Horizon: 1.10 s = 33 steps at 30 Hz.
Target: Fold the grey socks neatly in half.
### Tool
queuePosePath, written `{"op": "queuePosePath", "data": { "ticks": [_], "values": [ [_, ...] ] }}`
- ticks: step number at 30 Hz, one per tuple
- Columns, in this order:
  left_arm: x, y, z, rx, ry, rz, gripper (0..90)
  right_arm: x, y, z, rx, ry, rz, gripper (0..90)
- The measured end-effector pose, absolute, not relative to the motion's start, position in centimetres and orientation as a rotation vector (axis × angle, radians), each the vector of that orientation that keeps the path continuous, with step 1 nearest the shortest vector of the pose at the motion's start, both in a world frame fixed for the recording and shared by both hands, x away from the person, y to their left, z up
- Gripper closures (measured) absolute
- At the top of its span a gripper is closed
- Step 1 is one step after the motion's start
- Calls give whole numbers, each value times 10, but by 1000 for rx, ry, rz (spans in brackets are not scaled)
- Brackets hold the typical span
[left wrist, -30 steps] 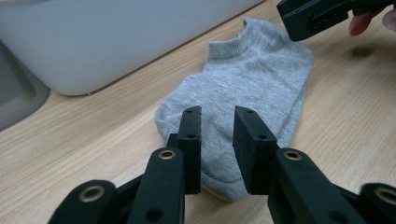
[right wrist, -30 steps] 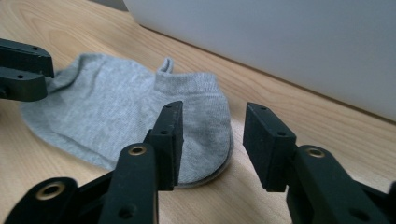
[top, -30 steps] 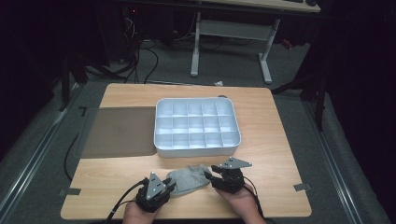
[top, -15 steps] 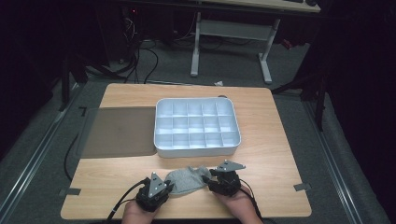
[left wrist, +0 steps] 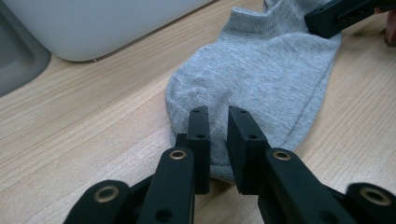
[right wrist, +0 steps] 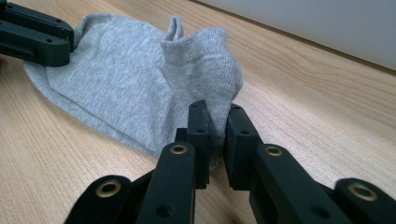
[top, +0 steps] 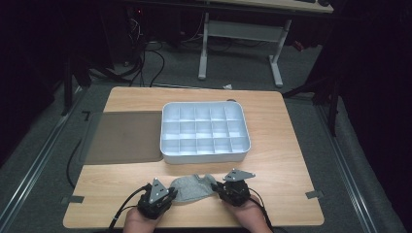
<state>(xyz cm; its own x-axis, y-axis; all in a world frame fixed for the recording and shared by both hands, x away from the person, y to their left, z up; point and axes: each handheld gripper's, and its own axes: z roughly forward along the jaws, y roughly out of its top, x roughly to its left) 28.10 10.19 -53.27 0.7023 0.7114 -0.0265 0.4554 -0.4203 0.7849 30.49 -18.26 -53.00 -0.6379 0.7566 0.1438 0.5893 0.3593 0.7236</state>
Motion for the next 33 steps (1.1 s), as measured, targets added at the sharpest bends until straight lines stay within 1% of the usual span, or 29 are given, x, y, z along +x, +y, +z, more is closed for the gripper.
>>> {"op": "queuePosePath", "data": {
  "ticks": [8, 15, 19, 23, 24, 25, 26, 27, 29, 30, 31, 32, 33],
  "values": [
    [282, 101, -533, 2084, 892, 414, 791, 302, -187, -528, 1209, 2385, 1168, 861],
    [283, 92, -532, 2096, 881, 437, 790, 292, -203, -523, 1238, 2333, 1200, 861],
    [284, 90, -533, 2087, 883, 419, 779, 288, -214, -523, 1264, 2325, 1214, 862],
    [283, 86, -525, 2062, 875, 414, 758, 286, -216, -525, 1267, 2325, 1197, 861],
    [282, 81, -515, 2022, 860, 409, 757, 286, -217, -525, 1266, 2320, 1200, 860],
    [282, 81, -515, 2022, 860, 409, 758, 286, -217, -525, 1266, 2320, 1200, 860],
    [283, 70, -508, 2015, 837, 399, 758, 286, -218, -525, 1269, 2318, 1207, 860],
    [283, 70, -508, 2015, 837, 399, 761, 286, -218, -525, 1269, 2318, 1207, 860],
    [285, 56, -507, 2012, 827, 366, 763, 286, -218, -525, 1271, 2320, 1211, 860],
    [288, 38, -507, 2037, 818, 345, 771, 286, -219, -524, 1266, 2320, 1214, 860],
    [288, 38, -507, 2037, 818, 345, 778, 286, -219, -524, 1266, 2320, 1214, 860],
    [294, 19, -512, 2074, 830, 348, 788, 286, -219, -524, 1265, 2322, 1218, 860],
    [297, 13, -515, 2081, 842, 343, 794, 286, -220, -524, 1272, 2320, 1222, 860]
  ]
}}
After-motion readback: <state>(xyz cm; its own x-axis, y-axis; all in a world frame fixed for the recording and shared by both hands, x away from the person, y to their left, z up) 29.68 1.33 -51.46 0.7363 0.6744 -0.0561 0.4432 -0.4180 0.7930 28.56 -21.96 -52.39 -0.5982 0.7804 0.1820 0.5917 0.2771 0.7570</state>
